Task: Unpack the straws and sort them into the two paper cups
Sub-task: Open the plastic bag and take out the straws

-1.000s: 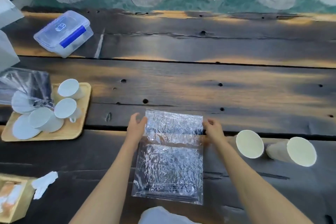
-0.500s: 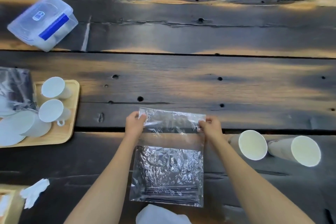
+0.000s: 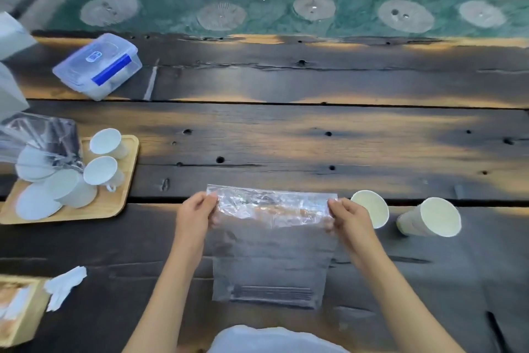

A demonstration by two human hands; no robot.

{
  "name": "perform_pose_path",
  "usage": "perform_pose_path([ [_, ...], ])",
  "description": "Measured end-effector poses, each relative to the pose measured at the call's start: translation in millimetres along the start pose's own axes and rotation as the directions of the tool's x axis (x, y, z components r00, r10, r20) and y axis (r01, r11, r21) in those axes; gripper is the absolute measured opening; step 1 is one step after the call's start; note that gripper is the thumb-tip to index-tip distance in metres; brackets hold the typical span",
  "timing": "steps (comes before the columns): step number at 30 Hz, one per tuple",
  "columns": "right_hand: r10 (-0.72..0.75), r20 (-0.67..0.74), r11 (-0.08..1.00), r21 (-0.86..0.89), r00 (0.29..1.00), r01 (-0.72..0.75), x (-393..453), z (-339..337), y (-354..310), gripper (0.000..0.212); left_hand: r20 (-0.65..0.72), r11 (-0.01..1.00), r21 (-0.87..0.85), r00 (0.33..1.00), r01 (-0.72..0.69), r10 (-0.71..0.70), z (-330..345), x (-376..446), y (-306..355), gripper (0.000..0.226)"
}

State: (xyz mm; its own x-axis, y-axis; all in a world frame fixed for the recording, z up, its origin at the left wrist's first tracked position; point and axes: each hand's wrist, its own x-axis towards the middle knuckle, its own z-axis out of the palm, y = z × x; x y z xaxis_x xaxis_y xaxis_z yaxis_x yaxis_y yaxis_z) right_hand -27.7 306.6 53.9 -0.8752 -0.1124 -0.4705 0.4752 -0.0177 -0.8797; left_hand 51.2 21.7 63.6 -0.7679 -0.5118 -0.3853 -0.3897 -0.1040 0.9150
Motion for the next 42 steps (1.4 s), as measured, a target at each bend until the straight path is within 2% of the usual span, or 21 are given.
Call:
perform_pose_path([
  [4,0.019,-0.02,1.0,0.014,1.0,-0.019,-45.0,-23.1,-8.6,0.032,0.025,0.995,-0.098,0.999,-0.024,0.026,-0.3,-53.3,13.9,0.031],
  [5,-0.001,-0.041,0.998,-0.065,0.999,-0.002,-56.5,-28.7,-12.0,0.029,0.033,0.993,-0.113,0.999,-0.035,0.039,0.8,-67.6,17.2,0.031],
  [6,-0.053,-0.067,0.975,-0.218,0.996,0.037,-68.4,-34.3,-17.8,0.021,0.044,0.992,-0.12,0.998,-0.046,0.051,2.4,-81.2,20.7,0.03],
  [7,-0.129,-0.102,0.914,-0.397,0.986,0.079,-78.5,-39.2,-24.0,0.008,0.06,0.992,-0.113,0.996,-0.059,0.066,4.4,-94.1,24.0,0.03],
  [9,-0.318,-0.147,0.701,-0.701,0.937,0.128,-94.0,-43.5,-39.1,0.022,0.112,0.992,-0.066,0.988,-0.103,0.11,9.7,-116.3,29.7,0.031],
  [10,-0.415,-0.099,0.639,-0.74,0.905,0.212,-103.8,-40.1,-49.9,0.026,0.141,0.99,-0.051,0.981,-0.13,0.136,12.6,-126.6,32.4,0.033],
  [11,-0.488,-0.027,0.61,-0.726,0.873,0.318,-112.9,-34.0,-60.1,0.025,0.166,0.987,-0.047,0.973,-0.155,0.161,15.6,-135.2,35.0,0.034],
  [13,-0.543,0.209,0.53,-0.666,0.813,0.525,-132.2,-12.7,-77.8,0.018,0.214,0.979,-0.039,0.955,-0.2,0.204,22.0,-149.5,39.1,0.035],
  [15,-0.473,0.461,0.461,-0.596,0.751,0.657,-145.5,11.3,-84.2,0.02,0.251,0.975,-0.051,0.942,-0.216,0.222,28.3,-160.0,42.0,0.033],
  [18,-0.395,0.63,0.456,-0.498,0.669,0.738,-153.5,36.6,-81.3,0.017,0.279,0.974,-0.107,0.934,-0.201,0.224,34.0,-172.9,45.1,0.026],
  [20,-0.431,0.651,0.439,-0.454,0.625,0.775,-154.4,42.5,-78.3,0.01,0.289,0.972,-0.115,0.929,-0.204,0.229,33.7,-179.9,46.3,0.025],
  [22,-0.482,0.641,0.41,-0.437,0.597,0.8,-156.0,41.3,-75.9,0.014,0.294,0.968,-0.113,0.923,-0.225,0.249,29.9,-187.3,46.8,0.023],
  [26,-0.507,0.565,0.473,-0.449,0.651,0.758,-162.1,36.6,-71.1,0.018,0.271,0.958,-0.097,0.919,-0.27,0.286,21.7,-197.2,45.5,0.011],
  [30,-0.498,0.549,0.518,-0.432,0.671,0.738,-170.6,34.8,-67.8,0.006,0.285,0.948,-0.088,0.904,-0.305,0.317,21.9,-205.4,49.4,0.01],
  [33,-0.501,0.557,0.52,-0.418,0.663,0.745,-173.9,33.5,-66.7,0.014,0.313,0.931,-0.068,0.879,-0.359,0.361,23.1,-209.7,52.9,0.014],
  [38,-0.554,0.543,0.554,-0.326,0.631,0.766,-175.2,31.8,-68.2,0.01,0.319,0.906,-0.024,0.856,-0.423,0.408,25.0,-210.2,52.3,0.012],
  [42,-0.537,0.484,0.63,-0.314,0.691,0.71,-174.7,28.4,-71.6,0.015,0.313,0.899,-0.034,0.849,-0.437,0.425,23.9,-210.0,51.5,0.01],
])
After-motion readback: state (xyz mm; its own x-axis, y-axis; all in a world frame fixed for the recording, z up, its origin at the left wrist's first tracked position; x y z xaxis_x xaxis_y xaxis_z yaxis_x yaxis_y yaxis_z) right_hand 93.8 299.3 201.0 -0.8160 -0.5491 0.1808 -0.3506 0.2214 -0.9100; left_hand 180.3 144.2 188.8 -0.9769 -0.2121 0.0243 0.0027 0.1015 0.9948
